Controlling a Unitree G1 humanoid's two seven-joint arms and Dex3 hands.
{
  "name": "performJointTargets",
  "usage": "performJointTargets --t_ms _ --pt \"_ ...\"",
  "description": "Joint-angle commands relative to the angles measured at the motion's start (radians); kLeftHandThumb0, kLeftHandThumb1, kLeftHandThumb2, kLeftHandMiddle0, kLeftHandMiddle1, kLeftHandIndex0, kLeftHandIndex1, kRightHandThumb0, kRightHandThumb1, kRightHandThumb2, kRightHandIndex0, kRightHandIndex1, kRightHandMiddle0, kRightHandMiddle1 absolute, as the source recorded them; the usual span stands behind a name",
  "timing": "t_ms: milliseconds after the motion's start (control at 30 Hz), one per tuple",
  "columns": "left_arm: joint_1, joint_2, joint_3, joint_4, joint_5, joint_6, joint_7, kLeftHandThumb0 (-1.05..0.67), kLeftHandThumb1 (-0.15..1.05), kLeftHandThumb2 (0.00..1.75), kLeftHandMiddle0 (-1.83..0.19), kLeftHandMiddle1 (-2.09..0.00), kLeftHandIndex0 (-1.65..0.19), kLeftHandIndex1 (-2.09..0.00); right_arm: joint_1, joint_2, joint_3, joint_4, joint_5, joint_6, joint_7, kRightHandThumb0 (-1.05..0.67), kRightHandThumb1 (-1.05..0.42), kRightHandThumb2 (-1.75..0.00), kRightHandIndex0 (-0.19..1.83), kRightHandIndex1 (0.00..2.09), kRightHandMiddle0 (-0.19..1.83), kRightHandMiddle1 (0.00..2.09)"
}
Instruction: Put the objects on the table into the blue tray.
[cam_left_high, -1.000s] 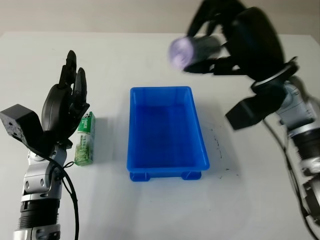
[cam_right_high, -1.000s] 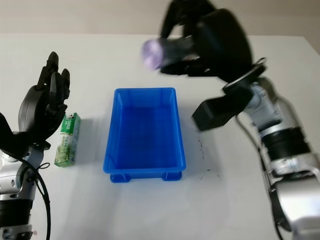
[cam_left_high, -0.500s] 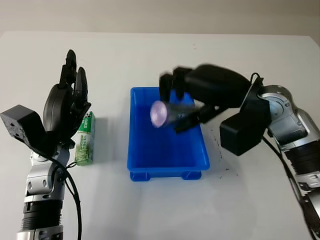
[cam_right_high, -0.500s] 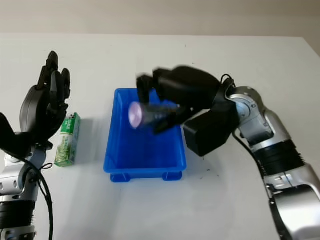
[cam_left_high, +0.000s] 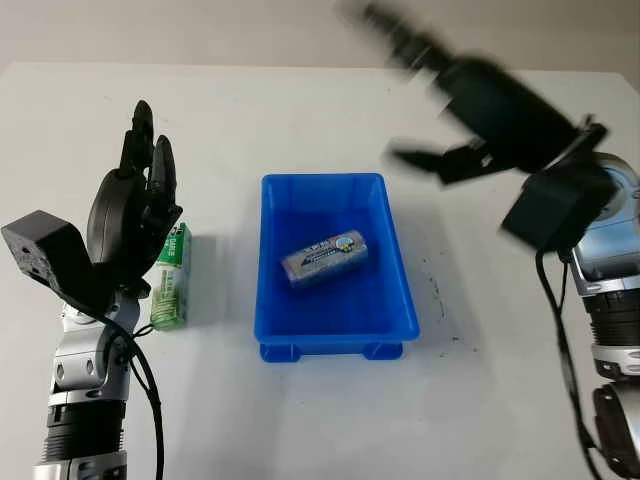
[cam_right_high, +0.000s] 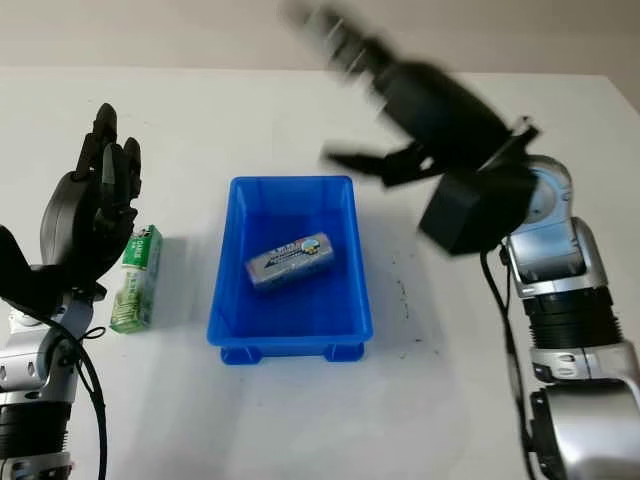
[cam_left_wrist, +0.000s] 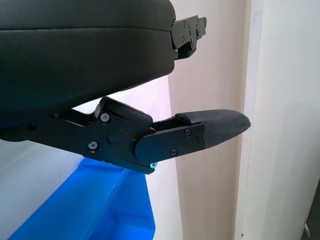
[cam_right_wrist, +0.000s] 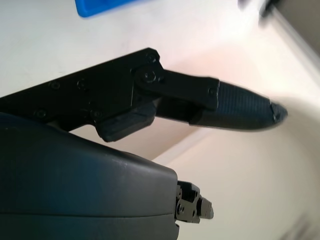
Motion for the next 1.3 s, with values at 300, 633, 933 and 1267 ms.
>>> performJointTargets --t_ms 300,633,933,1267 --pt "-0.001 0.024 0.012 -0.012 -0.003 0.016 -0.022 -0.74 1.05 0.61 0.19 -0.02 0.19 0.00 0.324 0.129 -0.079 -0.116 0.203 0.421 -0.003 -0.77 -1.05 -0.70 -0.19 0.00 -0.19 0.00" --pt "-0.026 0.191 -0.009 -0.038 0.133 -0.033 -0.088 -0.63 1.05 0.54 0.13 -0.06 0.13 -0.04 0.376 0.179 -0.072 -0.134 0.210 0.467 -0.016 -0.76 -1.05 -0.72 -0.19 0.00 -0.19 0.00" --pt "-0.183 0.627 -0.060 -0.092 0.480 -0.192 -0.241 -0.46 0.82 0.03 -0.04 -0.08 -0.02 -0.08 0.370 0.156 -0.092 -0.109 0.222 0.457 0.027 -0.76 -1.05 -0.77 -0.19 0.00 -0.19 0.00" --pt "-0.380 0.969 -0.303 0.181 1.155 -0.944 0.082 -0.41 0.87 0.08 -0.02 -0.06 -0.06 -0.07 0.335 0.160 -0.089 -0.100 0.231 0.478 0.025 -0.77 -1.05 -0.80 -0.19 0.00 -0.19 0.00"
